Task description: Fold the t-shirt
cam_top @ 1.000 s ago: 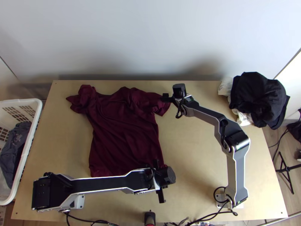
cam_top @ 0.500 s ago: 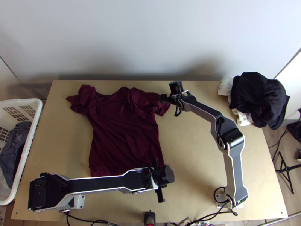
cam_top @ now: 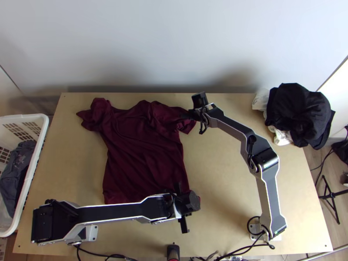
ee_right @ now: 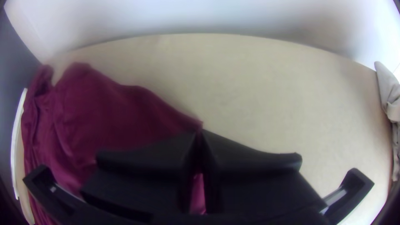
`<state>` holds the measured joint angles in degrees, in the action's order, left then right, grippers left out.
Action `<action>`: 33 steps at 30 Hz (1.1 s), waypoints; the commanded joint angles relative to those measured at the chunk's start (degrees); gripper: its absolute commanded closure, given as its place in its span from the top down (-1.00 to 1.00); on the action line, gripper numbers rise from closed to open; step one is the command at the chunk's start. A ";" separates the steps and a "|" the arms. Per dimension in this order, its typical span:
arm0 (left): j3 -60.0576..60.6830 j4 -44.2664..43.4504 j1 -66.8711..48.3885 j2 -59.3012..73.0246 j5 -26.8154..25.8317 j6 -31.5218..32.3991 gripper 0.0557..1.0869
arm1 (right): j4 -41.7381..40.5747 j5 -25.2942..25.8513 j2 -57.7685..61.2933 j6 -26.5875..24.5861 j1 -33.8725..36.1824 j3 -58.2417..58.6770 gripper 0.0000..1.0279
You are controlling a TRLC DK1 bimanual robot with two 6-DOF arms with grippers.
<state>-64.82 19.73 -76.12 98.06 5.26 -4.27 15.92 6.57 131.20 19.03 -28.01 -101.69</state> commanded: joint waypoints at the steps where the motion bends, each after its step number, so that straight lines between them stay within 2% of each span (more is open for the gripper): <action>1: 1.18 -0.13 1.15 -3.58 1.34 1.11 -0.92 | 0.16 0.02 -1.12 -1.18 0.68 -0.88 -0.95; 7: 6.98 -1.97 5.19 -15.18 1.86 4.10 -0.92 | -0.19 0.02 -4.37 -1.27 2.79 -1.23 -0.95; 14: 21.75 -4.08 5.80 -29.59 0.90 1.72 -0.92 | 0.16 0.11 -5.07 -4.52 6.12 -0.70 -0.95; 19: 24.04 -0.83 10.20 -36.54 0.10 -0.56 -0.92 | 5.00 0.38 -7.27 -8.30 7.97 1.23 -0.95; 26: 25.09 4.88 19.95 -49.90 -4.64 -2.67 -0.92 | 5.08 0.29 -18.08 -14.54 12.72 12.57 -0.95; 30: 25.53 9.63 26.81 -54.64 -4.82 -6.98 -0.92 | 5.00 0.29 -22.74 -17.53 14.83 18.02 -0.95; 33: 24.47 10.60 35.07 -58.95 -6.93 -10.14 -0.92 | 5.00 0.29 -26.25 -18.67 15.79 20.92 -0.95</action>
<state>-40.32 26.52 -53.78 48.66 1.15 -9.17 20.69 6.81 112.46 3.99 -15.18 -88.09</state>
